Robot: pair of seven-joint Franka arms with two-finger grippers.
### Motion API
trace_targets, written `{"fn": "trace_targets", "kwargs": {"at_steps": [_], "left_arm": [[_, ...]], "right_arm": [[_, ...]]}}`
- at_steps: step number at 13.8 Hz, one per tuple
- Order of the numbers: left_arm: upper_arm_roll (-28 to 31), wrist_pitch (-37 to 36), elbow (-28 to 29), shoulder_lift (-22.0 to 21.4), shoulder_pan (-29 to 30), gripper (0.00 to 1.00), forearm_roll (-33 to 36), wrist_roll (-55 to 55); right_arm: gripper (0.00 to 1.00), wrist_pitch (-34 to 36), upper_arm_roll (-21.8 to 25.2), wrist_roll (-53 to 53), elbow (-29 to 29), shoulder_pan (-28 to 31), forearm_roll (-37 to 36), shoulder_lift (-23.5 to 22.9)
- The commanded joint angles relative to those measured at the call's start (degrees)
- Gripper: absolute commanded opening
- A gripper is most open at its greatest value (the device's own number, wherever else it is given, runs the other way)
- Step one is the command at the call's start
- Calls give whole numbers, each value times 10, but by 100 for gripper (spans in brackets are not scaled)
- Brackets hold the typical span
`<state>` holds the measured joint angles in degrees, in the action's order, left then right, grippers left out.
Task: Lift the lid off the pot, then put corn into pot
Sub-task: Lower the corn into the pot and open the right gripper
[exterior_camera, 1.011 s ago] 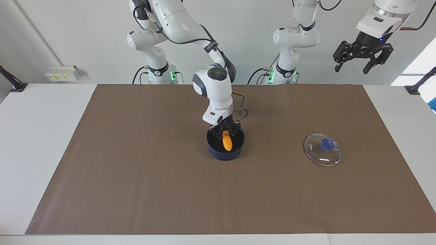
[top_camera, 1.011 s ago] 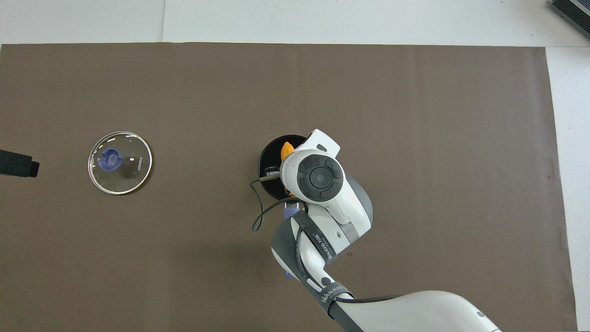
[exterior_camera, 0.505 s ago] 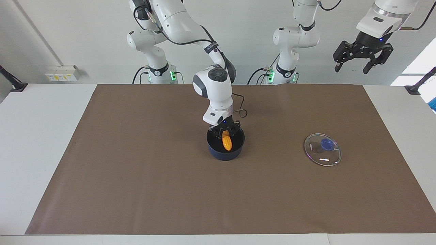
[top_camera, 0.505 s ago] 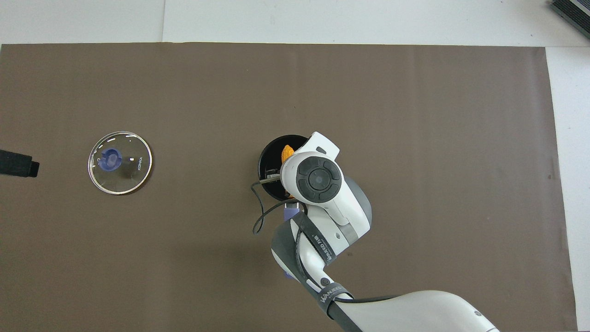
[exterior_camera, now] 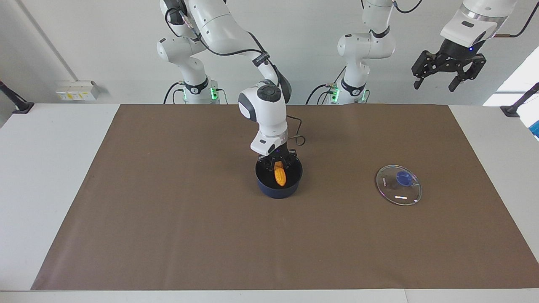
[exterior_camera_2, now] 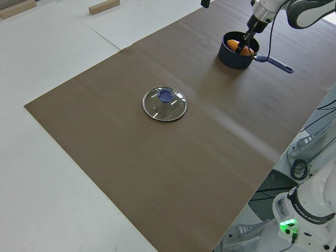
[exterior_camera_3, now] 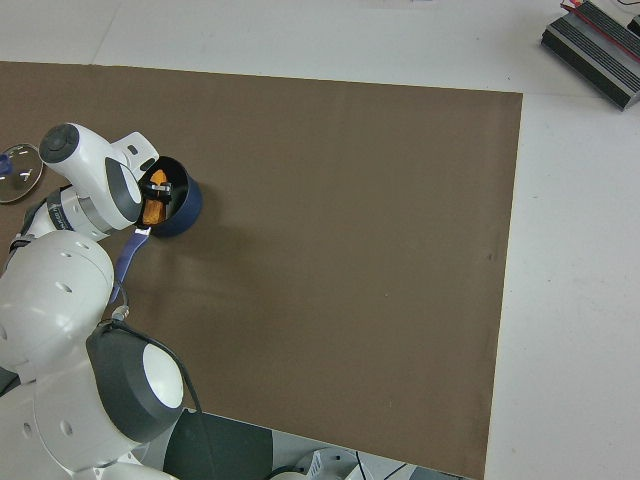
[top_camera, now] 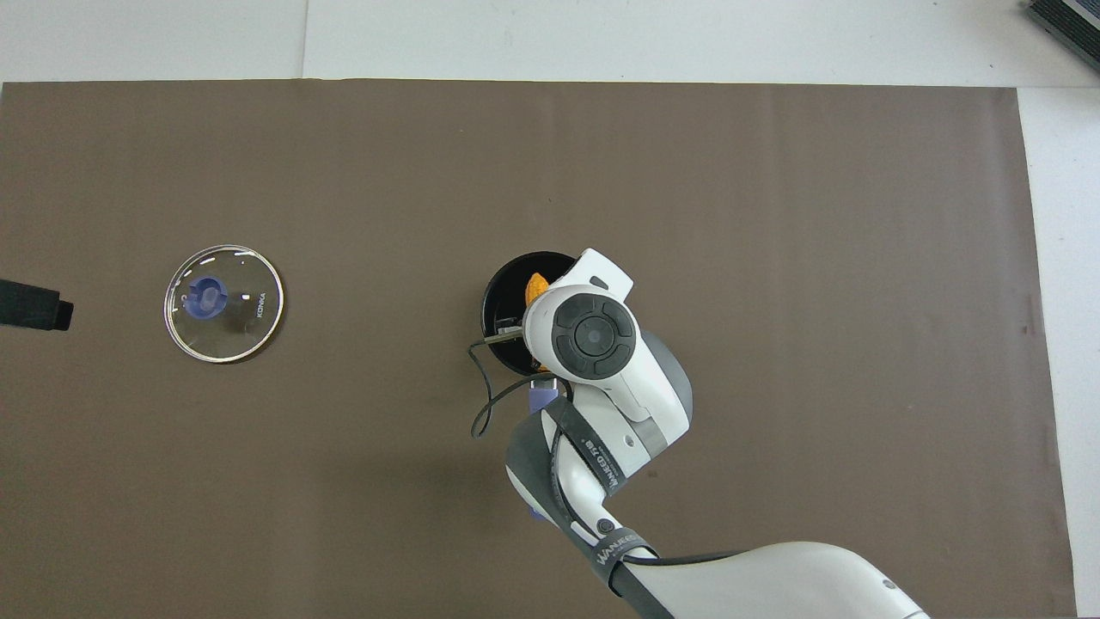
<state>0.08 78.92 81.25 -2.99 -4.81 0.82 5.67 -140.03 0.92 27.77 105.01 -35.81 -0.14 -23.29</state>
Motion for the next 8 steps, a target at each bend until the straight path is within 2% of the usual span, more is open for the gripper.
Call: {"fn": "trace_targets", "kwargs": {"at_steps": [1, 6, 8], "left_arm": [[-2, -6, 7, -10, 4, 100, 0, -3], [-2, -6, 7, -10, 4, 100, 0, -3], [-2, -6, 7, -10, 4, 100, 0, -3]], "right_arm": [[100, -5, -10, 5, 6, 4, 15, 4], [100, 6, -10, 3, -2, 8, 15, 13], [100, 15, -10, -1, -3, 15, 15, 37]]}}
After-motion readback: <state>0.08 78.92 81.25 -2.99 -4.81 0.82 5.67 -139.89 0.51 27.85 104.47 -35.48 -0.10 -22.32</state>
